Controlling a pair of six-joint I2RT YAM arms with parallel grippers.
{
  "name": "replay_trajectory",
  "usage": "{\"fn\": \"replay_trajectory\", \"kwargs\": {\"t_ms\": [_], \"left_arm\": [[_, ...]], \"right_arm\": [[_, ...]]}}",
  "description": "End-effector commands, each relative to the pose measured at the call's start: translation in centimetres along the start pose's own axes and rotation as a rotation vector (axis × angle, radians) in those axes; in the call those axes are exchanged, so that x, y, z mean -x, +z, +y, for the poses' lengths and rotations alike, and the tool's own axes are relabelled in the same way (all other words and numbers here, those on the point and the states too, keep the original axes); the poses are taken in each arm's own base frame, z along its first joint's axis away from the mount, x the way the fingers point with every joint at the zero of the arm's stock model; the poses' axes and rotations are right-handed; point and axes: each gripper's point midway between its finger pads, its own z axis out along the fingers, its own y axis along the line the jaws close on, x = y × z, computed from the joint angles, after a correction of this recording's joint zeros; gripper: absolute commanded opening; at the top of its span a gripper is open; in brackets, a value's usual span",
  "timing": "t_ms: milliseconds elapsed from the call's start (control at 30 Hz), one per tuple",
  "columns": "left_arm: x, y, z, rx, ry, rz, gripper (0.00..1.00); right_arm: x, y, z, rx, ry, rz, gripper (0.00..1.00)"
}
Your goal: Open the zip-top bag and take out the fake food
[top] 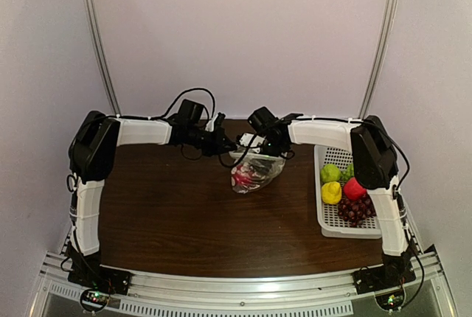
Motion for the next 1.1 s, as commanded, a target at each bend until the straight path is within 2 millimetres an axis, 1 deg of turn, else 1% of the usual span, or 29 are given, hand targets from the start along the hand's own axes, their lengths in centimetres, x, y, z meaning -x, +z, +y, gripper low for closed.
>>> {"fn": "replay_trajectory", "kwargs": {"t_ms": [0, 33, 67, 100, 133, 167, 267, 333, 433, 467, 567, 633, 667, 767, 833, 900, 967, 1033, 1067], "left_arm": [[0.9, -0.2, -0.3, -0.006, 0.028, -0.018, 0.0], [0.9, -0.3, -0.4, -0.005, 0.03, -0.02, 0.0], [1.0, -0.3, -0.5, -0.006, 0.033, -0.021, 0.0], [1.0, -0.5, -0.6, -0.008, 0.035, -0.023, 0.0], [1.1, -0.5, -0.8, -0.012, 0.038, -0.023, 0.0], [1.1, -0.6, -1.0, -0.017, 0.041, -0.021, 0.0], [1.3, -0.9, -1.8, -0.04, 0.054, -0.02, 0.0], [1.5, -1.3, -2.8, -0.062, 0.069, -0.023, 0.0], [2.1, -2.1, -4.4, -0.096, 0.097, -0.031, 0.0], [2.2, -2.4, -4.9, -0.103, 0.107, -0.035, 0.0], [2.4, -3.3, -6.2, -0.123, 0.135, -0.045, 0.0], [2.4, -4.0, -7.0, -0.136, 0.151, -0.046, 0.0], [2.2, -4.3, -7.3, -0.142, 0.159, -0.046, 0.0], [1.6, -5.0, -7.9, -0.155, 0.178, -0.038, 0.0], [1.3, -5.6, -8.3, -0.156, 0.188, -0.041, 0.0], [1.1, -6.2, -8.6, -0.152, 0.196, -0.047, 0.0], [1.0, -6.7, -8.7, -0.141, 0.204, -0.057, 0.0], [0.6, -7.0, -8.3, -0.116, 0.209, -0.059, 0.0], [0.4, -7.0, -8.0, -0.098, 0.211, -0.057, 0.0]], "right_arm": [[-2.9, -1.2, -2.4, -0.029, 0.04, 0.073, 0.65], [-2.8, -1.6, -2.4, -0.01, 0.05, 0.057, 0.58], [-2.4, -2.1, -2.1, 0.017, 0.054, 0.036, 0.55], [-2.1, -2.7, -1.9, 0.035, 0.057, 0.015, 0.53], [-1.3, -4.0, -2.0, 0.047, 0.065, -0.024, 0.52], [-0.6, -5.0, -1.3, 0.097, 0.064, -0.063, 0.51], [1.7, -8.8, -0.5, 0.184, 0.079, -0.189, 0.5], [3.2, -11.5, 0.2, 0.253, 0.073, -0.279, 0.49], [5.1, -14.9, 1.4, 0.369, 0.078, -0.386, 0.49], [5.5, -15.6, 1.9, 0.408, 0.075, -0.4, 0.49], [6.3, -17.5, 2.7, 0.478, 0.065, -0.442, 0.5], [6.7, -18.9, 2.6, 0.483, 0.057, -0.48, 0.49], [6.8, -19.2, 2.5, 0.478, 0.055, -0.489, 0.49], [7.3, -21.7, 1.3, 0.426, 0.042, -0.539, 0.49], [7.4, -23.7, 0.4, 0.384, 0.024, -0.567, 0.5], [6.9, -25.7, -0.7, 0.337, 0.014, -0.584, 0.5], [5.7, -27.5, -2.2, 0.294, 0.026, -0.596, 0.5], [3.7, -28.9, -3.7, 0.252, 0.053, -0.597, 0.51], [2.5, -29.2, -4.5, 0.235, 0.069, -0.59, 0.51]]}}
